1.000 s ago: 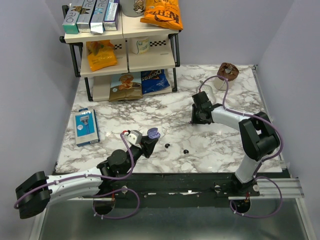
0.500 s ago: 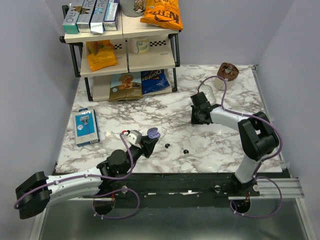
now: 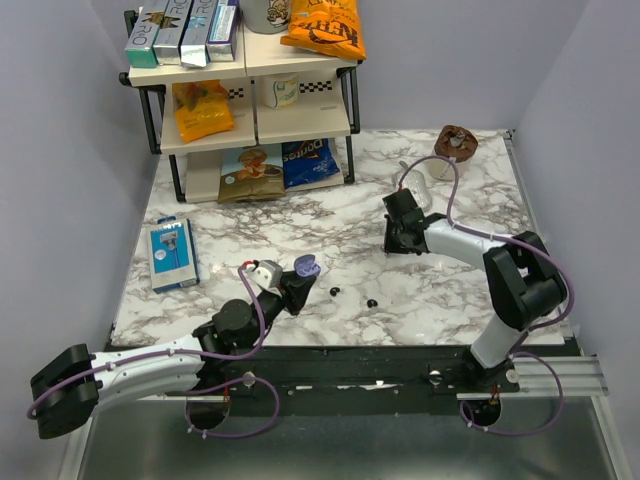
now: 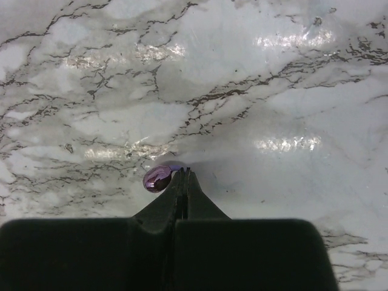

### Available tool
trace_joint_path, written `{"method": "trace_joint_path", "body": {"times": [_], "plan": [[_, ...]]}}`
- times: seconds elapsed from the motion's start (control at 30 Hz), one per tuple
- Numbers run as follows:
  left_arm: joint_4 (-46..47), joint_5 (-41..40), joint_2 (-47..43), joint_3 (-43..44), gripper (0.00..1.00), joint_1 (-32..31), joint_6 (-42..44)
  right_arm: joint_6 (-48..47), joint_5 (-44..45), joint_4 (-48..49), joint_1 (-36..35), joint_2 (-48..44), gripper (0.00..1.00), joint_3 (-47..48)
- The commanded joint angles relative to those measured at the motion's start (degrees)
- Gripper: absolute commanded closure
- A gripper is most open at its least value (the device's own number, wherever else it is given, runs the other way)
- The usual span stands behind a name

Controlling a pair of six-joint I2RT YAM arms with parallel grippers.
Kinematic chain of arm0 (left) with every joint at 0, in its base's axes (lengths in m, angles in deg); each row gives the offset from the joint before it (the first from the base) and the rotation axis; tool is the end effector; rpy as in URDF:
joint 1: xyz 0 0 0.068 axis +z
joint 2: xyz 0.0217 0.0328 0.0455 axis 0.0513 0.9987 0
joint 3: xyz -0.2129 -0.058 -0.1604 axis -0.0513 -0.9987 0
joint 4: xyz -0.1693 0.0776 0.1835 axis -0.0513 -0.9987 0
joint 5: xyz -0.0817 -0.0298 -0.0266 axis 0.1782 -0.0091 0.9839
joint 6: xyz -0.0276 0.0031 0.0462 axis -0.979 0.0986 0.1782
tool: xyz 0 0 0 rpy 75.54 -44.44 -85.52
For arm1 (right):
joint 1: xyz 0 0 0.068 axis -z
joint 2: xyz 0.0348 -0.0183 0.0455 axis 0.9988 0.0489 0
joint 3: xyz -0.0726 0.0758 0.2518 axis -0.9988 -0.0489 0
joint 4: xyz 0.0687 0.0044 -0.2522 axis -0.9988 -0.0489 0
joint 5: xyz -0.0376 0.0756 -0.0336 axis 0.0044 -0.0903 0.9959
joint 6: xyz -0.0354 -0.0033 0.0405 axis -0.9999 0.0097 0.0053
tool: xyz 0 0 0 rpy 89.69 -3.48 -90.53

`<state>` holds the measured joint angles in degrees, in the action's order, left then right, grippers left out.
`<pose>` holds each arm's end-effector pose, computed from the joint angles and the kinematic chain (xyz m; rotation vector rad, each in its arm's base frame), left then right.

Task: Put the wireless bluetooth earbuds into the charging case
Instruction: Pick up the earbud from the center of the board.

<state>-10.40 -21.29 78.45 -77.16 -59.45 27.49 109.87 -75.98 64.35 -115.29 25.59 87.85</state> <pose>0.0871 -0.1356 0.1980 0.2600 1.5439 -0.7983 0.3002 0.1528 0.1635 0.0771 2.5701 0.1322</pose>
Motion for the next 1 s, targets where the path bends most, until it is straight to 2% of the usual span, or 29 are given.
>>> {"method": "trace_joint_path", "body": {"times": [0.0,0.2,0.3,0.6,0.83,0.97], "plan": [[1.2,-0.8,-0.4,0.4,1.0,-0.3,-0.2,0.9,3.3,-1.8,-0.5,-3.7,0.99,-0.6],[1.5,-0.7,-0.3,0.4,1.0,-0.4,-0.1,-0.7,4.9,-2.1,-0.6,-7.9,0.99,-0.7],[3.1,0.1,0.1,0.0,1.0,-0.4,0.1,-2.2,6.2,-0.7,-1.6,-12.9,0.99,-2.2],[10.1,4.1,6.8,1.8,1.0,-0.2,0.1,-9.4,15.2,0.8,-9.9,-30.2,0.99,-5.0],[17.0,11.0,13.6,5.0,1.0,1.1,1.9,-19.3,21.5,4.2,-19.0,-43.5,0.99,-8.5],[23.5,18.4,19.7,8.2,1.0,3.4,2.4,-22.7,28.8,4.4,-24.4,-46.6,0.99,-8.9]]}}
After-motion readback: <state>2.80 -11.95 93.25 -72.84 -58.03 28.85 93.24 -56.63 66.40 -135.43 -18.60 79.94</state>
